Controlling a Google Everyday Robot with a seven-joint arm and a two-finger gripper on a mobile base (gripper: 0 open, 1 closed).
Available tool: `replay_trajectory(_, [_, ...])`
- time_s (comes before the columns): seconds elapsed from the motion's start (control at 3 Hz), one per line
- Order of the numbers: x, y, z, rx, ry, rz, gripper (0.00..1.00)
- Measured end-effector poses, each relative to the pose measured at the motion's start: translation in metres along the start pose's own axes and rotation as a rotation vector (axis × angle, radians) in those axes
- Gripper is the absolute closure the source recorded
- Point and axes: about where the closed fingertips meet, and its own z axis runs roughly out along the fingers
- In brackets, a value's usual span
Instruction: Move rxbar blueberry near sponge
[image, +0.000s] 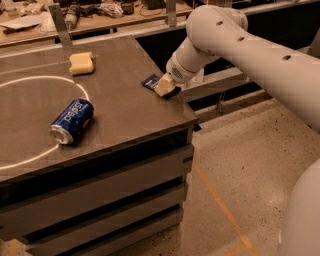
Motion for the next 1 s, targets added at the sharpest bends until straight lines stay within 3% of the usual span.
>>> replay_trajectory(0.33, [0.001,0.002,-0.004,-0.018,-0.01,-0.022,1.0])
replay_trajectory(0.67, [0.001,0.003,-0.004,-0.018,-0.01,-0.022,1.0])
replay_trajectory(1.0, [-0.018,-0.001,0.005,-0.044,-0.074,-0.049,1.0])
